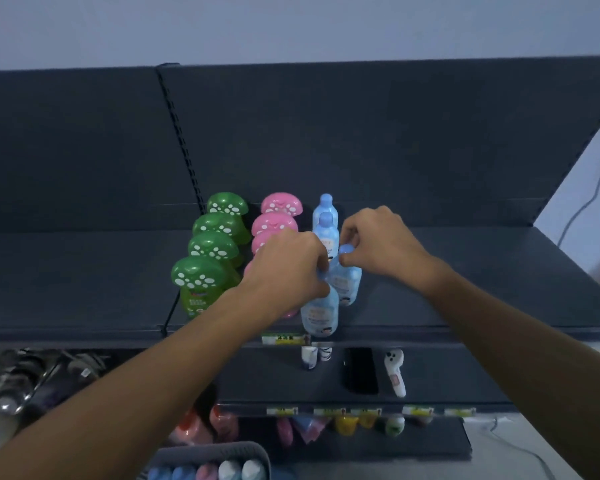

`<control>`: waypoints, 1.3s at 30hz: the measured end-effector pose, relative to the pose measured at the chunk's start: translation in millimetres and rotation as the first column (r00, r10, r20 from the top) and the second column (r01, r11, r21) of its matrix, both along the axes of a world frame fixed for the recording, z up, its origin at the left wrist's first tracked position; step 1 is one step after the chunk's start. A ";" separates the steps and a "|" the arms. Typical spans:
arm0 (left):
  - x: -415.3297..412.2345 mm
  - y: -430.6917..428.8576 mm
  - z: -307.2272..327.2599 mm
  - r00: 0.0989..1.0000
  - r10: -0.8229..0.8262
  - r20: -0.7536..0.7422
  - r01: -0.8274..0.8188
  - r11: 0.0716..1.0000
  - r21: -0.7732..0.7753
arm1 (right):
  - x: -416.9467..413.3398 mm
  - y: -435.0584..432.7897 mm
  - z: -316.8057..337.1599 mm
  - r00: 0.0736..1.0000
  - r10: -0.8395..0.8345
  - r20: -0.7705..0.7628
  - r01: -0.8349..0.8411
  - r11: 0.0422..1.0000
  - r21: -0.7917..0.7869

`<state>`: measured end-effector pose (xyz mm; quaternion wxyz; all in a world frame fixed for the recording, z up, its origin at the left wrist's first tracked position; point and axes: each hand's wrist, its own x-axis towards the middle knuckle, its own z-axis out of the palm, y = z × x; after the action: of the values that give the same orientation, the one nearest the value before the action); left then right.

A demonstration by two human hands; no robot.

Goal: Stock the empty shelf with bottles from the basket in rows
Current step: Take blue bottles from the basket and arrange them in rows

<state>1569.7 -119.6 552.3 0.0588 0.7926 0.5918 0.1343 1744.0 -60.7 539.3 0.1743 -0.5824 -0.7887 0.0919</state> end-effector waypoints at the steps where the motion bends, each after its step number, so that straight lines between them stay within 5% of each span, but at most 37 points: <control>1: 1.9 3.6 0.5 1.000 0.006 0.003 -0.006 1.000 0.009 | 0.9 6.6 -0.8 1.000 0.004 -0.011 -0.004 1.000 -0.007; 39: 29.8 61.4 -28.6 0.996 0.081 0.033 -0.082 0.997 0.012 | -2.9 77.9 -18.8 0.993 0.060 -0.102 -0.070 0.992 -0.105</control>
<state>1599.5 -58.2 523.7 0.0575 0.7659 0.6217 0.1535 1741.1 17.2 520.5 0.1779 -0.5598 -0.7915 0.1689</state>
